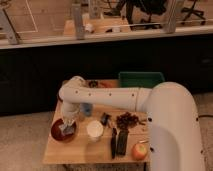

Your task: Wipe red bowl with towel

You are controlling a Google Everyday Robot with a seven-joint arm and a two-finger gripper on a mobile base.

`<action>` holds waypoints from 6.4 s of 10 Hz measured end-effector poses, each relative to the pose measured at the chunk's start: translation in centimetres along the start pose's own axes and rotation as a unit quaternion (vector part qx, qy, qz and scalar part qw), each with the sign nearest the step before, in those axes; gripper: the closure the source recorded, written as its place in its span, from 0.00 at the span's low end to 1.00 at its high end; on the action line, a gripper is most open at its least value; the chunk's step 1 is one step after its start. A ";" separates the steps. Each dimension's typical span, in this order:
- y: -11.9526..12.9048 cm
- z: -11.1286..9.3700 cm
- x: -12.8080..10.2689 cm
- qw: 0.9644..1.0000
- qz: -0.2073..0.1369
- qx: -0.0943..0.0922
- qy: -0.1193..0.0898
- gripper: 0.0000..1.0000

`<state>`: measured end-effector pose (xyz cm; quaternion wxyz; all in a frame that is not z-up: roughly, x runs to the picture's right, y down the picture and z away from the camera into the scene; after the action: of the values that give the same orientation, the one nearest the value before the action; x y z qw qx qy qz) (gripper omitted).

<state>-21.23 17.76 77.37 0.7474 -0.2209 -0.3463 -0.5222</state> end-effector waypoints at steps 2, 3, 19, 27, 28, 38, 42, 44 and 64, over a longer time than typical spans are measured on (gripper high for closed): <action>-1.2 0.0 -1.1 1.000 -0.014 0.001 0.002 1.00; -2.0 0.2 -2.1 1.000 -0.025 0.001 0.001 1.00; -0.3 -0.7 -0.3 0.999 -0.011 -0.010 0.030 1.00; 3.4 1.8 -2.5 0.999 -0.019 -0.035 0.014 1.00; 4.0 1.4 -1.3 0.999 -0.004 -0.031 0.016 1.00; -1.2 1.3 -4.2 0.998 -0.053 -0.020 0.018 1.00; 2.6 0.8 -4.1 0.998 -0.055 -0.030 0.016 1.00; 4.6 0.2 -2.2 0.999 -0.034 -0.032 0.023 1.00; 3.2 -1.1 -1.3 0.999 -0.028 -0.017 0.027 1.00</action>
<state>-18.23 18.97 75.79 0.7376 -0.2094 -0.3234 -0.5545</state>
